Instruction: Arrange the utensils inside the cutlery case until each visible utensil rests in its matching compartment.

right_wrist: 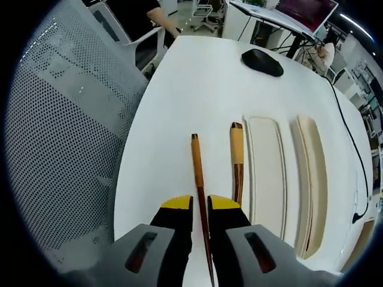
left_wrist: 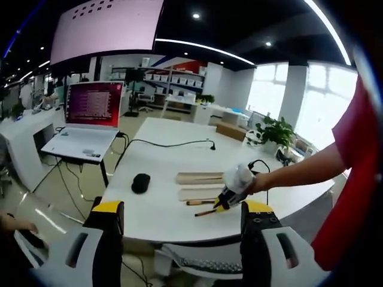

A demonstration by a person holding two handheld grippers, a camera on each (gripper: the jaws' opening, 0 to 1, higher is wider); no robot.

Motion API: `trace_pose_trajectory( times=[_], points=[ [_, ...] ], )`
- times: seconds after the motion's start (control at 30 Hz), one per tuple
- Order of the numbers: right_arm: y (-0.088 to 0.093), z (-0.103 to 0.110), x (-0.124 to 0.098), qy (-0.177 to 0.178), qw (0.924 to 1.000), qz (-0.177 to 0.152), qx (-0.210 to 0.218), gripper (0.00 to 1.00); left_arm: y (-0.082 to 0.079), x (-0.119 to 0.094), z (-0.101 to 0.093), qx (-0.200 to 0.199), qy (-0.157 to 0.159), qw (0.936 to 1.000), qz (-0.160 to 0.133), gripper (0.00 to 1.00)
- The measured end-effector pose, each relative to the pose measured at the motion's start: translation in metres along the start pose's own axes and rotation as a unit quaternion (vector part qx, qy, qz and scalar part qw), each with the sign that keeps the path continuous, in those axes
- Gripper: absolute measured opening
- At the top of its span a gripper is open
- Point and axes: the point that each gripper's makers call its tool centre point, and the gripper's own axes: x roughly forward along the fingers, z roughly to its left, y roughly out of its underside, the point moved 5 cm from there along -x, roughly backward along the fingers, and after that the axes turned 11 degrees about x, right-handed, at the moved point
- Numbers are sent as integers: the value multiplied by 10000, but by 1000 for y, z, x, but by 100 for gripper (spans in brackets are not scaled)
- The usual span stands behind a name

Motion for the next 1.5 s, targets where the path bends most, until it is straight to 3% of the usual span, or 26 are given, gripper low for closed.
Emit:
trace_pose_trajectory(
  times=[0.57,0.87,1.07,1.23,1.33,1.5],
  points=[
    [0,3,4,-62,9998,186,6,6,4,-5,4,-50,-89,9999,32,81],
    [-2,0,8,-155,9984,303,460,1,6,-2,0,-50,-47,10000,65,81],
    [-2,-3,8,-315,9954,207,882,1,4,-1,-1,-23,-36,10000,25,81],
    [-6,-2,10,-404,9961,480,621,0,0,1,-4,38,27,10000,22,81],
    [-6,0,9,-327,9956,576,670,0,-6,-2,-3,114,23,9999,-8,81],
    [-10,2,-3,-269,9973,435,534,0,-6,-7,3,136,-57,9999,19,81]
  ],
)
